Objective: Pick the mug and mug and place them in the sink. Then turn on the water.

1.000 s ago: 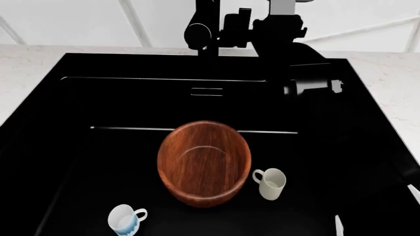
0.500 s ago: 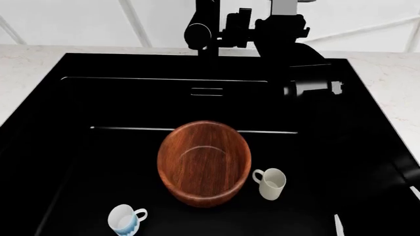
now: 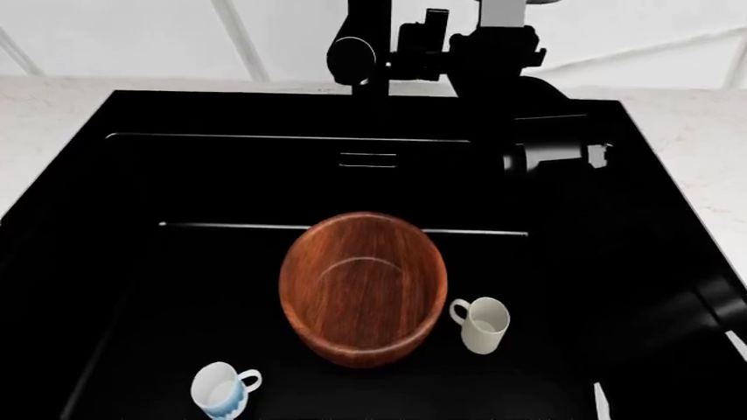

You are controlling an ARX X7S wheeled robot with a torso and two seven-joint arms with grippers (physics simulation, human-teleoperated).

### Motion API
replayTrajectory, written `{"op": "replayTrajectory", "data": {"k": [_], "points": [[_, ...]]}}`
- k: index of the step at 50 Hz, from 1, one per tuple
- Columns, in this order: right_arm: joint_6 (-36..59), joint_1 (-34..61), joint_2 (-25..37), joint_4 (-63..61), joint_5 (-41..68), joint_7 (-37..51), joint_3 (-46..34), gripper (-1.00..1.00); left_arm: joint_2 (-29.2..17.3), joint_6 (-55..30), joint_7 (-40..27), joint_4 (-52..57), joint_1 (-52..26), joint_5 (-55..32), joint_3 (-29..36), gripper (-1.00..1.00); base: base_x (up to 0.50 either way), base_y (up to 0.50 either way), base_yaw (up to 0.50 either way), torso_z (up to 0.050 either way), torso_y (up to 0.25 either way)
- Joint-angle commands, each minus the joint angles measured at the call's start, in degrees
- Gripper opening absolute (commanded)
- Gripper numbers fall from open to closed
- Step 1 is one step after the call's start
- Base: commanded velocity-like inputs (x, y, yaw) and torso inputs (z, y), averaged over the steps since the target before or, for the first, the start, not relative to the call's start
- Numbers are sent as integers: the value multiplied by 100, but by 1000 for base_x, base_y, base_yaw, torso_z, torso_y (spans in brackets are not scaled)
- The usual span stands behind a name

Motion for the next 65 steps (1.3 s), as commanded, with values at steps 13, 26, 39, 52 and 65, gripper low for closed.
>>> {"op": "replayTrajectory", "data": {"k": [13, 26, 39, 52, 65], "points": [[-116, 41, 7, 42, 491, -30, -479, 100, 27, 57, 21, 26, 72, 35, -17, 100, 0, 0, 0, 0, -1], [-145, 86, 0, -1, 891, -5, -931, 100, -29, 0, 55, 90, 37, 138, 20, 100, 0, 0, 0, 0, -15], [-212, 164, 9, 49, 1153, 33, -1226, 100, -14, 79, 7, 98, 127, 99, -46, 100, 0, 0, 0, 0, -43], [-146, 95, 47, 53, 732, 364, -827, 100, -60, 80, 11, 123, 145, 89, -79, 100, 0, 0, 0, 0, 0], [-54, 58, 41, 53, 149, 401, -214, 100, -51, 69, 28, 121, 150, 122, -66, 100, 0, 0, 0, 0, 0]]}}
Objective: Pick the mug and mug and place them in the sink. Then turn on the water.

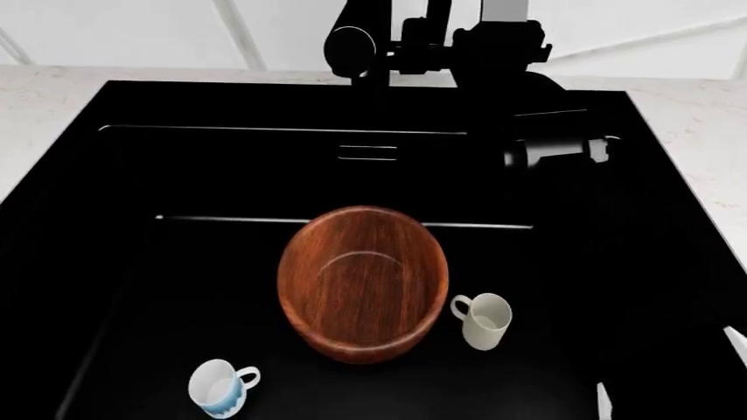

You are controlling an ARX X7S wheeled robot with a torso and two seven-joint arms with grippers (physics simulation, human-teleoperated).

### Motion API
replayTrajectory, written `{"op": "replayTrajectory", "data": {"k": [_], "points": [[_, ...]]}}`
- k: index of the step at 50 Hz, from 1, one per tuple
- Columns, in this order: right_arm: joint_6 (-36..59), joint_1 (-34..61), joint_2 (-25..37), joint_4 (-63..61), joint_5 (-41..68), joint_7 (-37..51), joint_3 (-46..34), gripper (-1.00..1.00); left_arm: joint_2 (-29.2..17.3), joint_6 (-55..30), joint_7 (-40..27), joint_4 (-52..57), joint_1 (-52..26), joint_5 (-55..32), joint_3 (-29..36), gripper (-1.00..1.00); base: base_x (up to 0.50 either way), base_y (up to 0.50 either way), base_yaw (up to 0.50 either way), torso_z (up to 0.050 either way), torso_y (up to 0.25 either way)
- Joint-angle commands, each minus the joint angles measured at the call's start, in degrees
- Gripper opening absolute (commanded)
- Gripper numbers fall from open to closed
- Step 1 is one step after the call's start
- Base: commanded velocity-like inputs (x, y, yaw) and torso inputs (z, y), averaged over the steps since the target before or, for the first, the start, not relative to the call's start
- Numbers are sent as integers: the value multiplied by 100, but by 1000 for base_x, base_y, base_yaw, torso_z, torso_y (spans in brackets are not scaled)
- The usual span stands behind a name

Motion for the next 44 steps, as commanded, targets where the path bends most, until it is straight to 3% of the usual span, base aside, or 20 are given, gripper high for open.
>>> {"op": "replayTrajectory", "data": {"k": [1, 44], "points": [[70, -39, 24, 26, -466, 125, 487, 100, -2, -13, 9, 11, -2, 11, 2, 100, 0, 0, 0, 0, 0], [339, -180, 101, 27, -2285, 680, 2461, 100, 38, -55, 36, 26, -15, 42, 20, 100, 0, 0, 0, 0, 0]]}}
